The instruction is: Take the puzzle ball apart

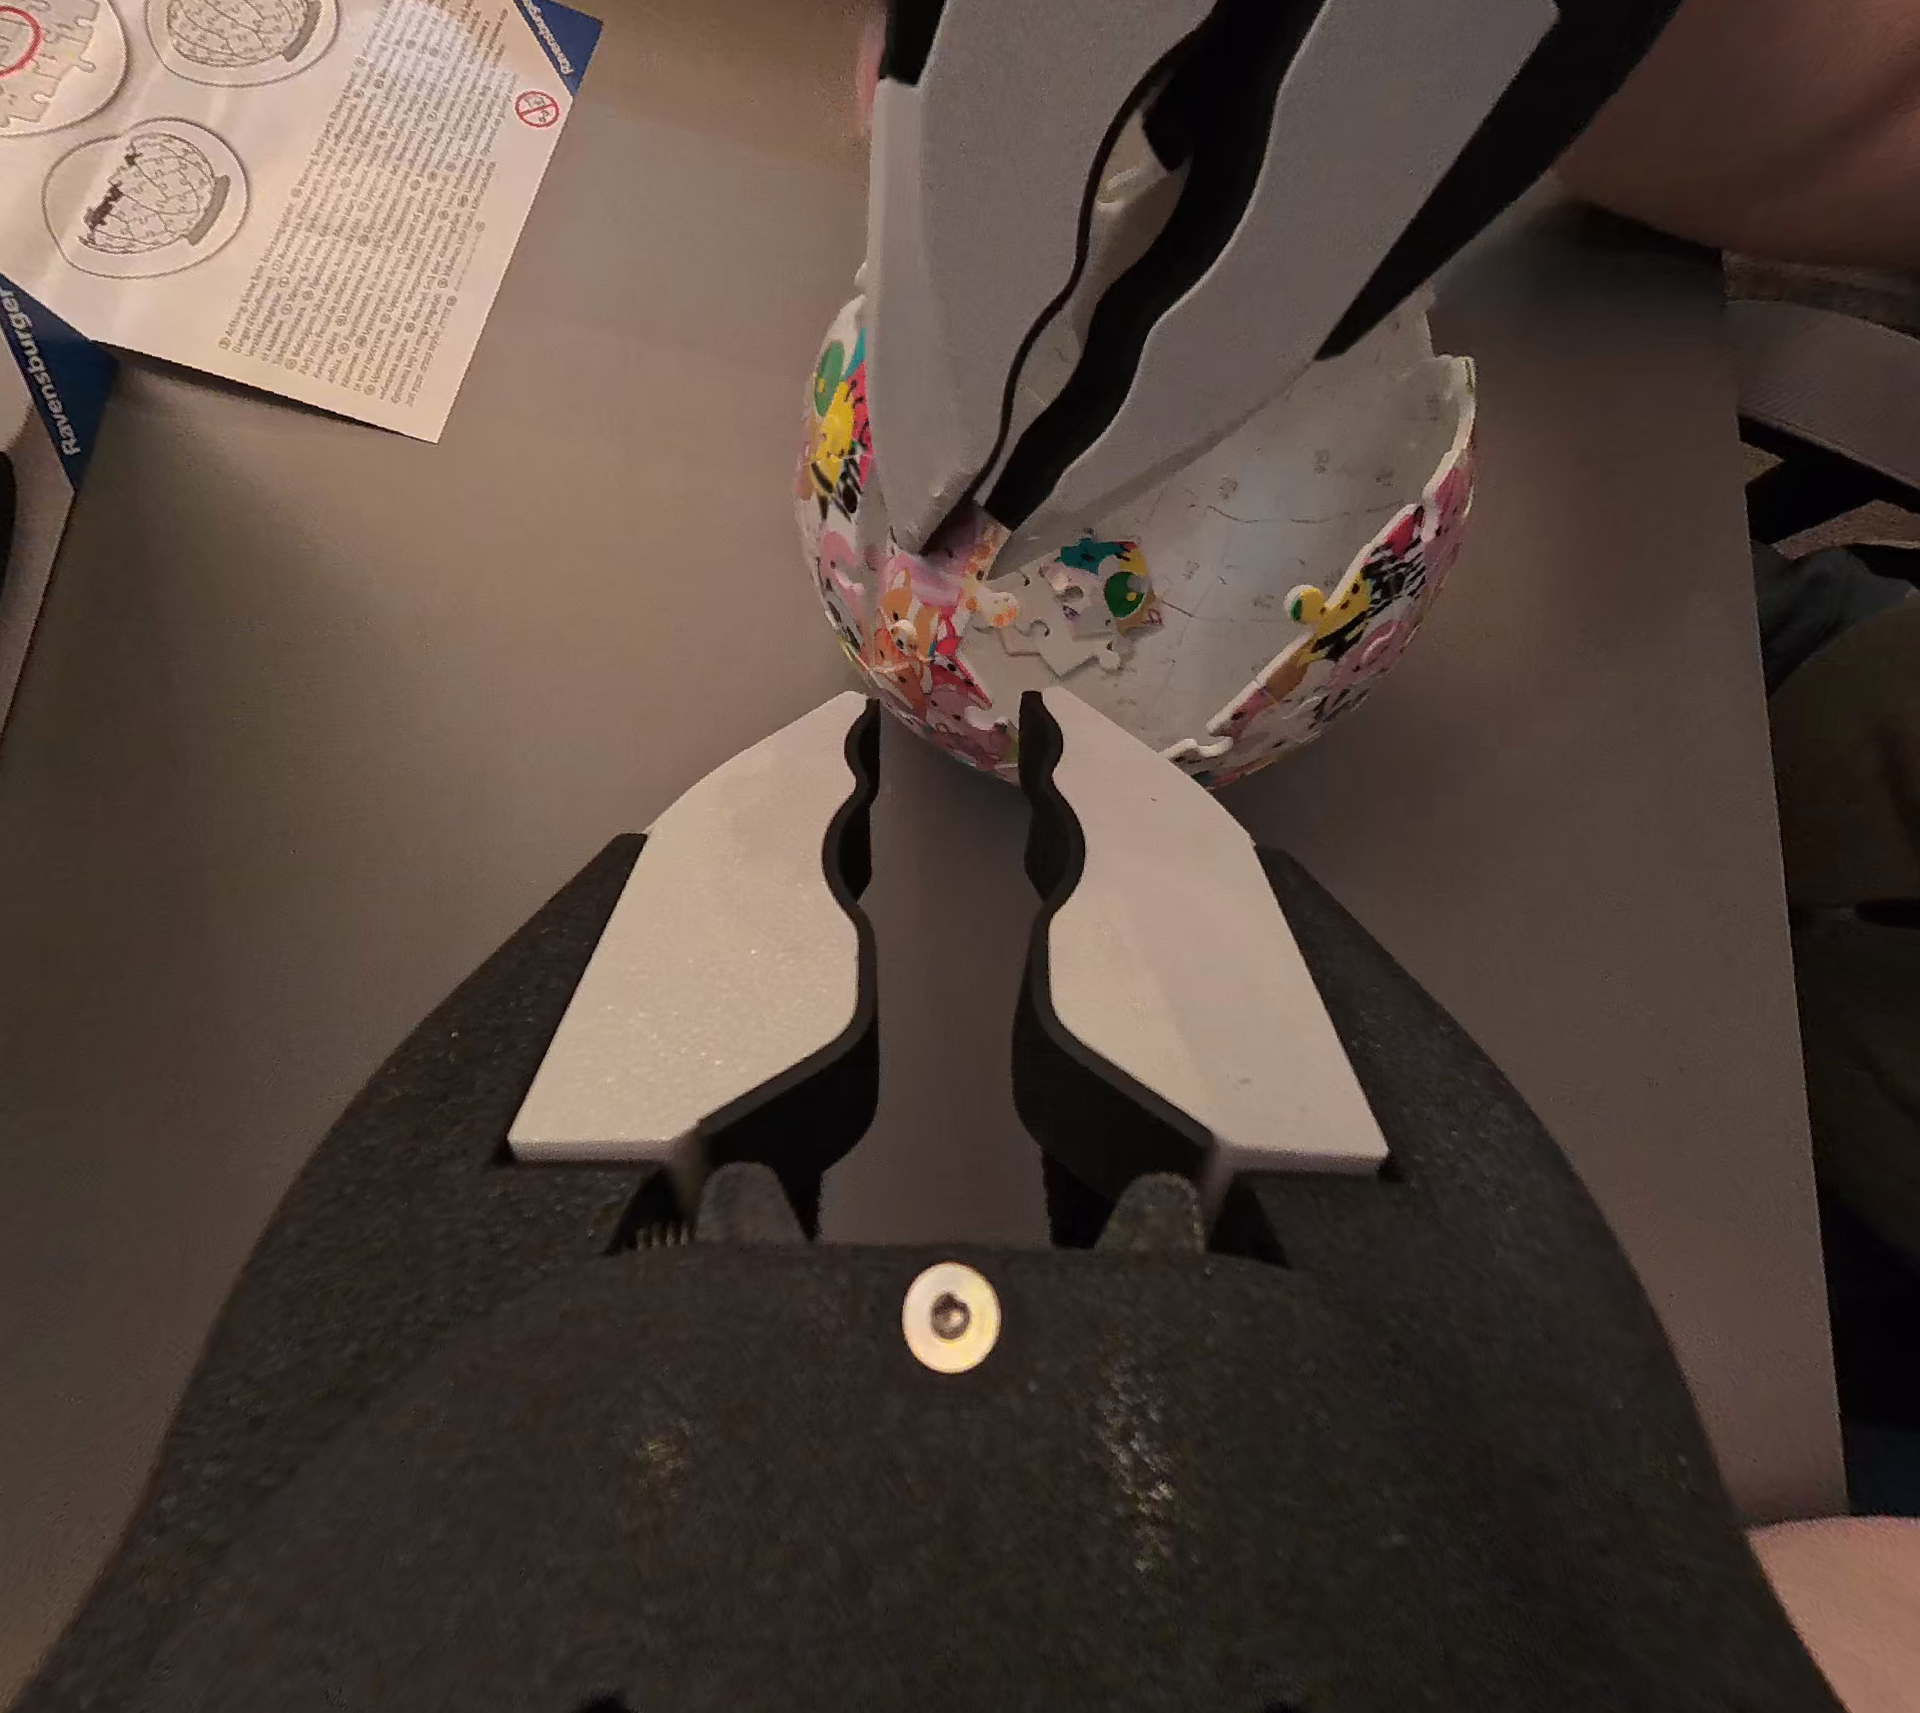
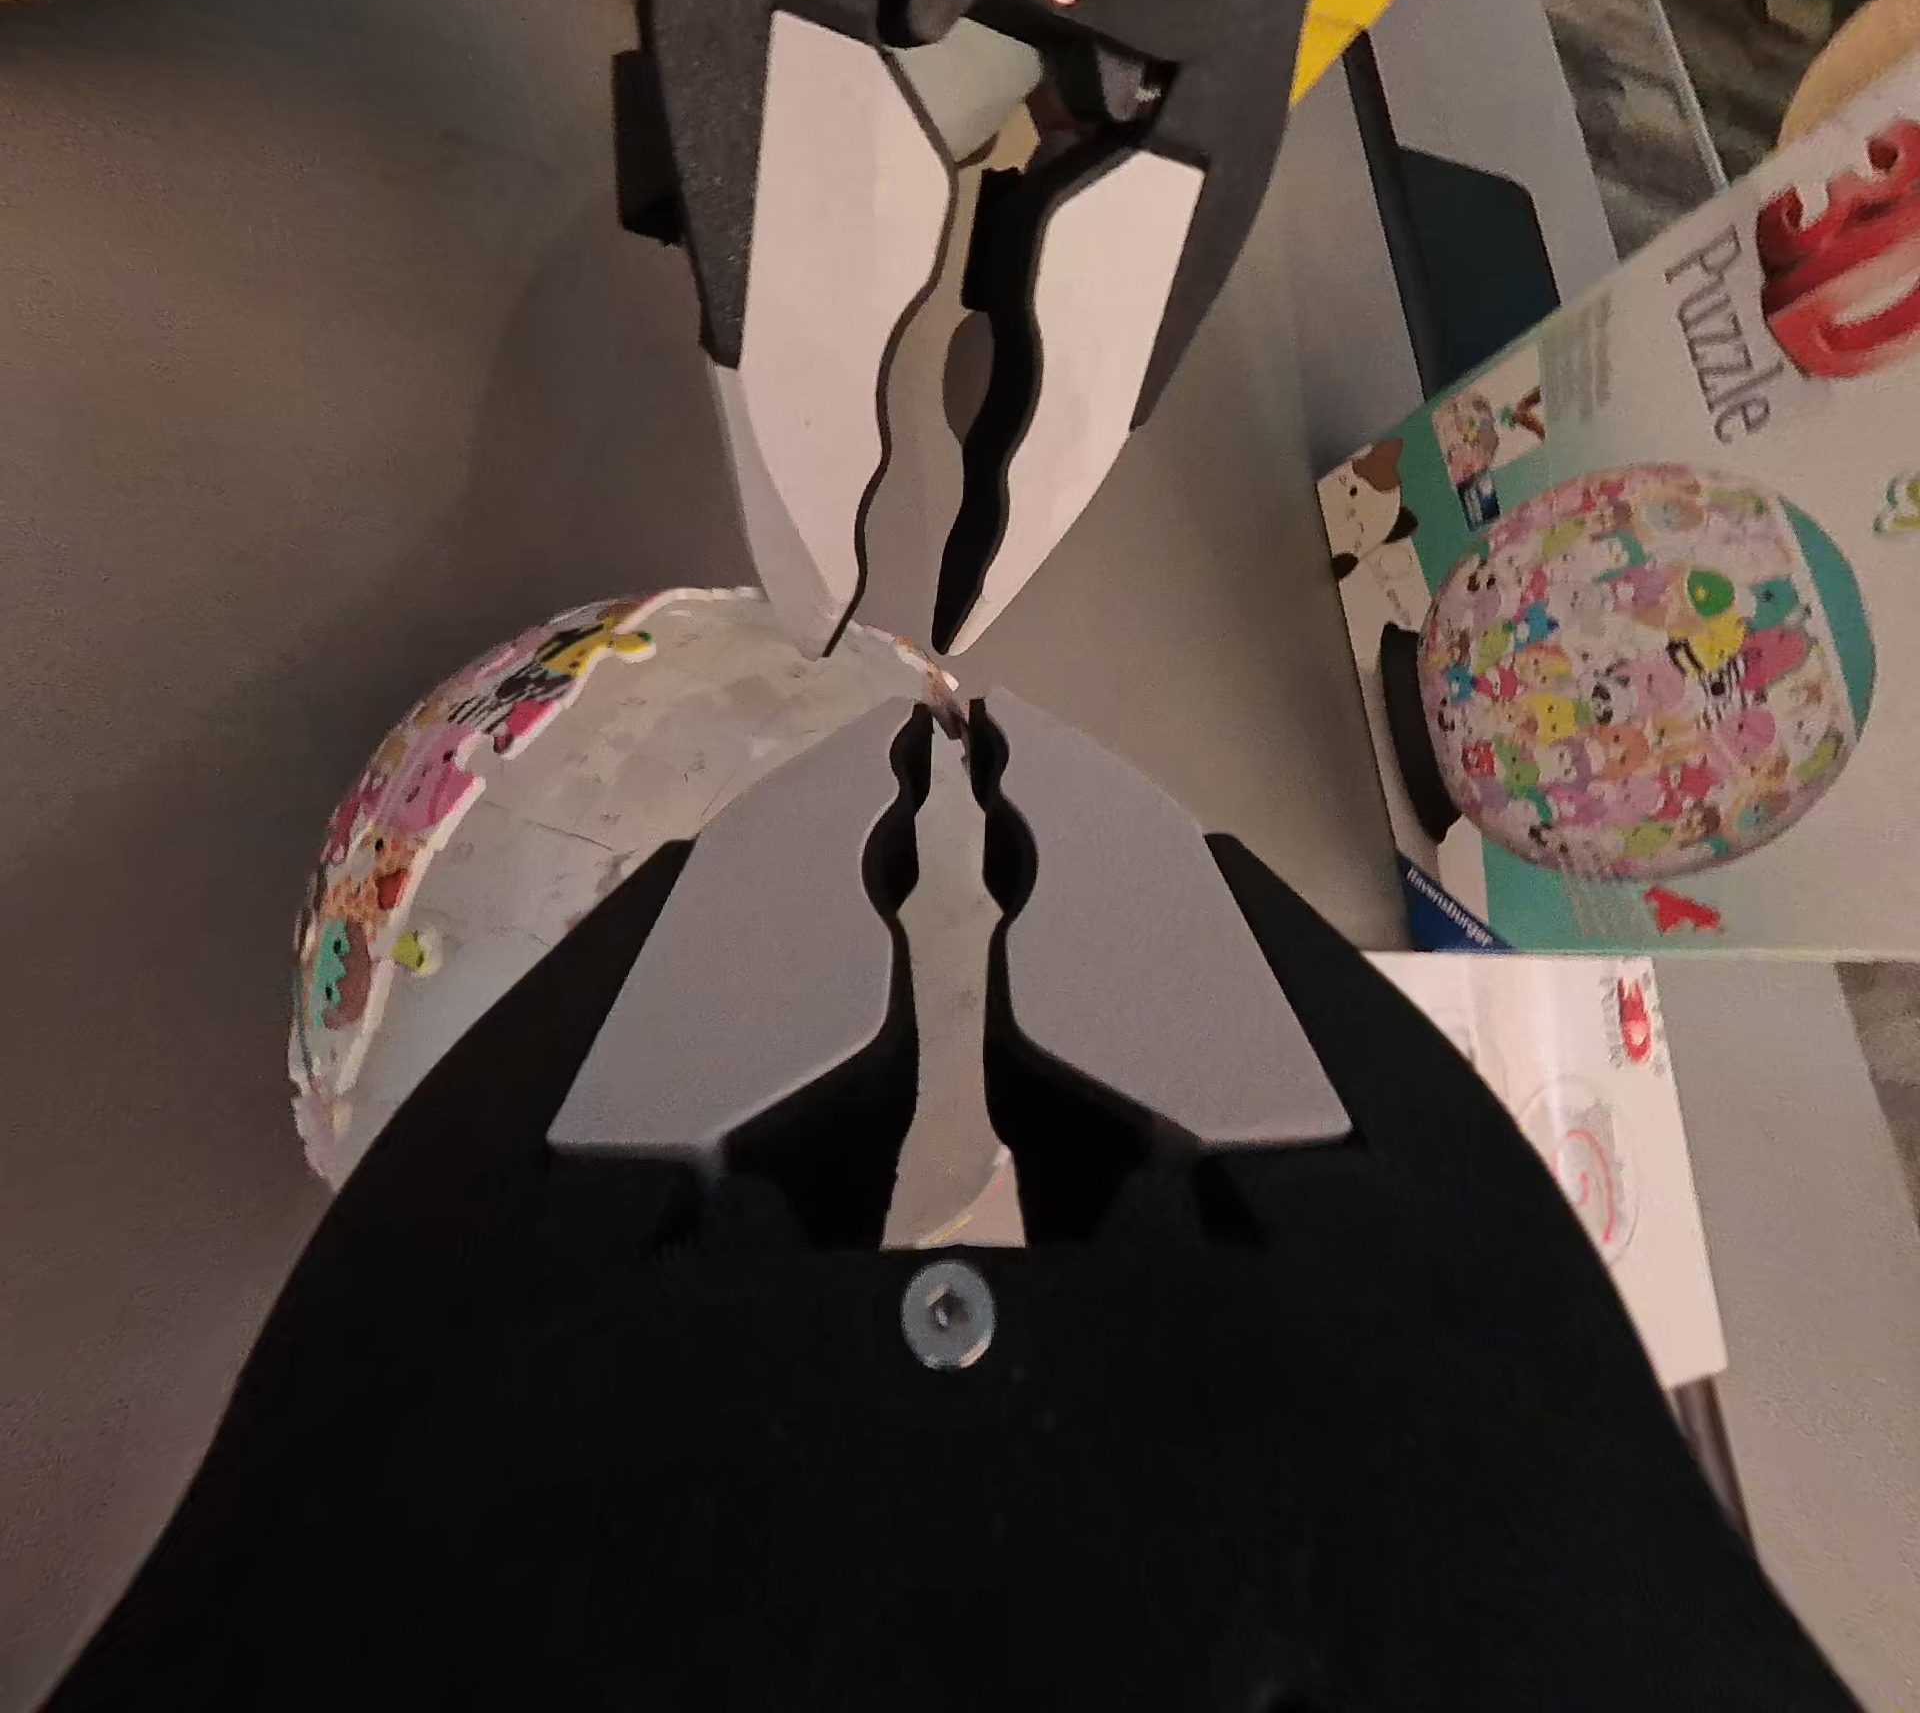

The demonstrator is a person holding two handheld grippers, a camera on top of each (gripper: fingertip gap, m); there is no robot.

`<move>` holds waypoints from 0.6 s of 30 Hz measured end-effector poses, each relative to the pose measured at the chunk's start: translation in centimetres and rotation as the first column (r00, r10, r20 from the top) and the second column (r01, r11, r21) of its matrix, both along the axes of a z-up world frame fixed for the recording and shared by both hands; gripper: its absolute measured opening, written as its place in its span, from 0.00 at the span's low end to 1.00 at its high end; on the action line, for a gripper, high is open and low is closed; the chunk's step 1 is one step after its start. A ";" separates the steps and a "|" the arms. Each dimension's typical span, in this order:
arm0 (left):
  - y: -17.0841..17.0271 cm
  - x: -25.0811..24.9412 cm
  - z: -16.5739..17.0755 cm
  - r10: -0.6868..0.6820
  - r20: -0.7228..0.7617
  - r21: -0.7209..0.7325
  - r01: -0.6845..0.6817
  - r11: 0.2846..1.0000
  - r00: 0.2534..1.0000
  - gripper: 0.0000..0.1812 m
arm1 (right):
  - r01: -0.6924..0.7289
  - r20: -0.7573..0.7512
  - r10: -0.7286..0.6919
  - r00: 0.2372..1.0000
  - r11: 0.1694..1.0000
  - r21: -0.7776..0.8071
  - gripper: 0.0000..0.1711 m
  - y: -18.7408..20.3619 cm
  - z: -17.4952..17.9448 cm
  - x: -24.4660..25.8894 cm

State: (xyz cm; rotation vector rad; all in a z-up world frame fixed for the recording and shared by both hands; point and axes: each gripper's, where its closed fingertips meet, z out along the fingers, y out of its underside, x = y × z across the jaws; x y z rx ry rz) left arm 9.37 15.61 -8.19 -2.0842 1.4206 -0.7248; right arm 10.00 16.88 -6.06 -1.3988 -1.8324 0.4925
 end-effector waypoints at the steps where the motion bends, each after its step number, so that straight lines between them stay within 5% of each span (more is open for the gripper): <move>1: 0.0 0.0 0.0 0.002 0.003 -0.002 -0.002 1.000 1.000 0.14 | 0.028 0.000 -0.028 1.000 1.000 -0.003 0.04 0.1 0.0 0.0; 13: -0.2 0.2 0.0 -0.011 0.002 -0.002 0.011 1.000 1.000 0.13 | 0.231 0.090 -0.215 0.972 0.945 -0.231 0.02 0.2 0.8 0.8; 18: -0.3 0.1 0.7 -0.013 0.020 0.008 0.012 1.000 1.000 0.14 | 0.227 -0.057 -0.248 0.967 0.943 -0.242 0.02 0.8 6.9 4.0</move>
